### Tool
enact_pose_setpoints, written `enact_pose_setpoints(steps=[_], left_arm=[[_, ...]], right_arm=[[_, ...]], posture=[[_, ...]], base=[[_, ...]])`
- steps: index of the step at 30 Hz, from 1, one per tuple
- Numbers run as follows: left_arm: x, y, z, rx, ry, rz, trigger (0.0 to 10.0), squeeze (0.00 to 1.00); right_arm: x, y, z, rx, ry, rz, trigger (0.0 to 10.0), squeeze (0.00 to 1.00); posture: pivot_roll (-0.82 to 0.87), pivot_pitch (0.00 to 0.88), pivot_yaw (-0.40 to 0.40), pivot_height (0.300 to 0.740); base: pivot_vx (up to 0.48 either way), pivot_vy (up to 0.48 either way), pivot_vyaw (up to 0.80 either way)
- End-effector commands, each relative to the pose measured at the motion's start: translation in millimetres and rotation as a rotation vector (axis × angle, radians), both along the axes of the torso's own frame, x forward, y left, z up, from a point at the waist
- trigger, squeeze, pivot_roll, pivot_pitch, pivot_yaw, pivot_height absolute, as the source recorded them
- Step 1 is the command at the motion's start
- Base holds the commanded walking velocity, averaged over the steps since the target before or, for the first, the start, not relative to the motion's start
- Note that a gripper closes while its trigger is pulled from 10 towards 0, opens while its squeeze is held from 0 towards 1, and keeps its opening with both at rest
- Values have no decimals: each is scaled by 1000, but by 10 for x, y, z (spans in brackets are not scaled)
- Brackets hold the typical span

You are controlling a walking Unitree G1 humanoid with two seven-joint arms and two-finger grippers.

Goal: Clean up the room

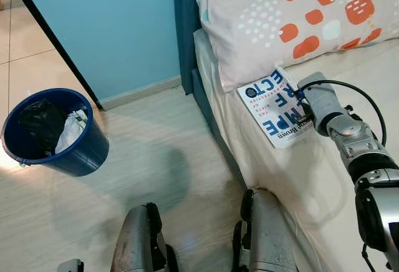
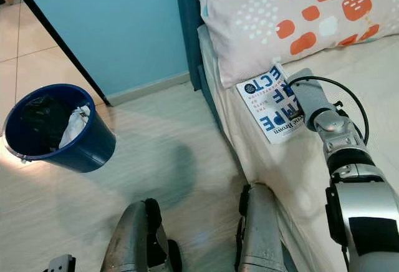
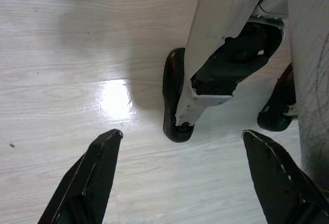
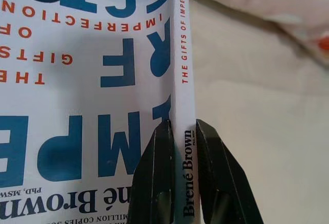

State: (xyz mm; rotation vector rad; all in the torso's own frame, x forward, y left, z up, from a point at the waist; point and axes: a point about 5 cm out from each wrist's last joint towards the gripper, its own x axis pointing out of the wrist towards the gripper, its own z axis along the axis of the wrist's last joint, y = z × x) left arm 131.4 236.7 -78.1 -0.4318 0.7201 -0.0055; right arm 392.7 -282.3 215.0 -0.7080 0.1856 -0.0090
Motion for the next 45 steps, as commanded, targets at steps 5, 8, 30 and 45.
enact_pose_setpoints(steps=[5, 8, 30, 45], left_arm=[[-161, -67, -79, -26, 59, -2, 10000, 0], [-150, -71, -76, -27, 57, -5, 10000, 0], [245, -250, -26, -40, 37, -7, 10000, 0], [1132, -210, 395, 89, -80, 174, 10000, 0]], right_arm=[[-34, -109, -6, -49, 22, -46, 10000, 0], [-41, -135, 3, -41, 16, -62, 10000, 502], [47, -97, 433, 199, -215, -126, 10000, 180], [-265, 1201, -1313, 815, 137, 43, 10000, 0]], posture=[[45, 447, 30, 535], [45, 447, 30, 535], [-30, 277, 0, 535], [-36, 89, -37, 580]], base=[[0, 0, 0], [0, 0, 0], [0, 0, 0], [0, 0, 0]])
